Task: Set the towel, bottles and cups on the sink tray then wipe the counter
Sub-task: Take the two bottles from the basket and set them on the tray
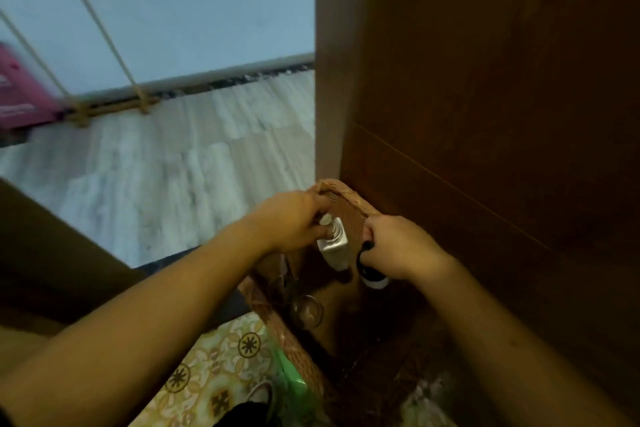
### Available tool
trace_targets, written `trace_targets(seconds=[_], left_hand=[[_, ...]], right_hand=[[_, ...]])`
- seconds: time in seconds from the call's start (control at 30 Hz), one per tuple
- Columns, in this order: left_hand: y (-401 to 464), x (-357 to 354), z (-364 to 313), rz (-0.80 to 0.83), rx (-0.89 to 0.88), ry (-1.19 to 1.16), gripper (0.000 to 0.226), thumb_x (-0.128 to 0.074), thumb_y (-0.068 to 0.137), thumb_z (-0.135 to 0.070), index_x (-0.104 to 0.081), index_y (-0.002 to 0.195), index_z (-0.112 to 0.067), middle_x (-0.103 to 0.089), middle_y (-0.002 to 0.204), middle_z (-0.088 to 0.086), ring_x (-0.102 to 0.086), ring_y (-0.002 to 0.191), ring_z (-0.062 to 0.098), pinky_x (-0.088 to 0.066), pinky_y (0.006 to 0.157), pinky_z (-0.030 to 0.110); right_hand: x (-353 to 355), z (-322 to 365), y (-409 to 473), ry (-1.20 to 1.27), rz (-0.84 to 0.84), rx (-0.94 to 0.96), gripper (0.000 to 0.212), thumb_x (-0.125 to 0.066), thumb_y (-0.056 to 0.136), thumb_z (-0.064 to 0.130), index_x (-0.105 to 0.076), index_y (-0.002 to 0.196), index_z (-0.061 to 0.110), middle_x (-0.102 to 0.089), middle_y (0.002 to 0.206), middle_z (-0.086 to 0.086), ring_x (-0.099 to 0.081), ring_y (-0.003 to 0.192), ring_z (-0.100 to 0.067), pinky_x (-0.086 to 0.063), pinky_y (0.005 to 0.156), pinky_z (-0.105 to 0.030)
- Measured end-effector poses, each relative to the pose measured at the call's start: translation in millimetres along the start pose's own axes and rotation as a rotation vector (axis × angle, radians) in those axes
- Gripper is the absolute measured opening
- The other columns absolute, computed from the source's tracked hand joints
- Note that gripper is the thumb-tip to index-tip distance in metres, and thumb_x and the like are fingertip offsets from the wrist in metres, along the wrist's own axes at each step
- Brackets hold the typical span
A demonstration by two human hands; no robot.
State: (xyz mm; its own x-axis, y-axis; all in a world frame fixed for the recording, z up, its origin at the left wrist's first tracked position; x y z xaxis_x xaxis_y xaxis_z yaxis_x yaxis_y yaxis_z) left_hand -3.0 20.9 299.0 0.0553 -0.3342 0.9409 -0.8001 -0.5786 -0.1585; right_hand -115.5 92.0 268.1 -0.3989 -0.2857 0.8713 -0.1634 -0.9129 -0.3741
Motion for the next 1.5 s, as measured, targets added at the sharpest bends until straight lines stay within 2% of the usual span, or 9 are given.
trace_targets(seconds=[0.13, 0.27, 0.4, 0.53, 0.8, 1.0, 1.13, 1.3, 1.5], left_hand=[[-61.0, 60.1, 24.6, -0.195, 0.135, -0.044, 0.031, -0.058, 0.09, -0.051, -0.064, 0.105, -0.025, -0.063, 0.095, -0.005, -0.058, 0.082, 0.01, -0.053, 0.076, 0.032], [-142.8, 106.4, 52.9, -0.332, 0.279, -0.023, 0.045, -0.046, 0.083, -0.062, -0.062, 0.102, -0.024, -0.063, 0.091, -0.004, -0.059, 0.077, 0.011, -0.055, 0.072, 0.036], [-235.6, 132.5, 86.4, -0.412, 0.412, -0.002, 0.037, -0.051, 0.089, -0.059, -0.061, 0.105, -0.027, -0.063, 0.093, -0.006, -0.059, 0.079, 0.007, -0.054, 0.07, 0.029], [-334.9, 136.9, 114.4, -0.481, 0.579, 0.051, 0.026, -0.059, 0.089, -0.056, -0.059, 0.1, -0.032, -0.06, 0.087, -0.011, -0.057, 0.075, 0.005, -0.051, 0.065, 0.027], [-548.5, 105.2, 154.5, -0.559, 0.793, -0.017, 0.027, -0.062, 0.088, -0.053, -0.063, 0.092, -0.027, -0.064, 0.083, -0.006, -0.06, 0.07, 0.01, -0.053, 0.065, 0.041], [-729.1, 60.1, 167.2, -0.62, 0.943, -0.091, 0.033, -0.063, 0.087, -0.056, -0.058, 0.078, -0.025, -0.061, 0.072, -0.006, -0.058, 0.066, 0.01, -0.048, 0.057, 0.036], [-841.9, 25.6, 168.7, -0.64, 1.047, -0.121, 0.032, -0.064, 0.088, -0.054, -0.061, 0.081, -0.023, -0.063, 0.076, -0.004, -0.06, 0.07, 0.012, -0.052, 0.064, 0.042], [-973.7, -7.5, 163.7, -0.726, 1.212, -0.112, 0.033, -0.065, 0.084, -0.057, -0.047, 0.068, -0.035, -0.056, 0.068, -0.01, -0.052, 0.064, 0.003, -0.039, 0.054, 0.03], [-1091.5, -36.0, 164.4, -0.809, 1.4, -0.142, 0.023, -0.065, 0.085, -0.052, -0.062, 0.086, -0.029, -0.062, 0.082, -0.01, -0.057, 0.075, 0.01, -0.051, 0.069, 0.036]], right_hand=[[36.6, 59.9, -1.5, 0.001, -0.106, 0.147, 0.018, -0.073, 0.084, 0.031, -0.056, 0.088, 0.03, -0.061, 0.091, 0.004, -0.06, 0.083, -0.017, -0.059, 0.074, -0.04], [53.2, 135.8, -10.2, 0.065, -0.161, 0.314, 0.019, -0.075, 0.083, 0.035, -0.057, 0.085, 0.032, -0.061, 0.086, 0.006, -0.061, 0.076, -0.012, -0.051, 0.056, -0.029], [45.7, 227.6, -32.2, 0.082, -0.158, 0.511, 0.015, -0.073, 0.084, 0.033, -0.059, 0.089, 0.03, -0.063, 0.084, 0.005, -0.064, 0.075, -0.014, -0.061, 0.067, -0.038], [21.4, 319.2, -66.2, 0.055, -0.141, 0.695, 0.014, -0.071, 0.085, 0.035, -0.06, 0.092, 0.029, -0.062, 0.084, 0.006, -0.061, 0.074, -0.011, -0.058, 0.065, -0.034], [-79.3, 477.8, -165.1, 0.009, -0.02, 0.92, 0.018, -0.073, 0.086, 0.036, -0.056, 0.087, 0.035, -0.06, 0.086, 0.009, -0.062, 0.078, -0.009, -0.059, 0.071, -0.032], [-187.0, 589.5, -259.0, -0.128, 0.067, 1.022, 0.014, -0.072, 0.085, 0.037, -0.061, 0.086, 0.03, -0.064, 0.083, 0.008, -0.062, 0.074, -0.01, -0.059, 0.067, -0.032], [-259.9, 662.0, -318.4, -0.204, 0.136, 1.103, 0.014, -0.072, 0.084, 0.038, -0.062, 0.087, 0.028, -0.064, 0.086, 0.006, -0.063, 0.076, -0.012, -0.06, 0.069, -0.037], [-337.5, 739.2, -394.6, -0.266, 0.249, 1.215, 0.018, -0.072, 0.085, 0.04, -0.058, 0.083, 0.03, -0.063, 0.087, 0.007, -0.061, 0.078, -0.012, -0.059, 0.067, -0.037], [-393.5, 818.4, -460.5, -0.256, 0.296, 1.363, 0.016, -0.072, 0.085, 0.04, -0.06, 0.089, 0.031, -0.063, 0.087, 0.01, -0.061, 0.078, -0.008, -0.057, 0.066, -0.033]])
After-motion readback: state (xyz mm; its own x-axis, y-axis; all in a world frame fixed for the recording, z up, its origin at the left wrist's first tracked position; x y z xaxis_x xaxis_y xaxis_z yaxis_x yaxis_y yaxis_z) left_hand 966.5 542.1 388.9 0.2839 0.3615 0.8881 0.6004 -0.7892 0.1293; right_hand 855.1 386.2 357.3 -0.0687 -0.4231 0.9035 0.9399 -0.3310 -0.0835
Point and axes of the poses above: each hand's wrist, its own y-axis towards the middle knuckle, its own x-axis out of the back of the hand, z = x × y, the point moved 10 cm from there along y, towards the middle knuckle
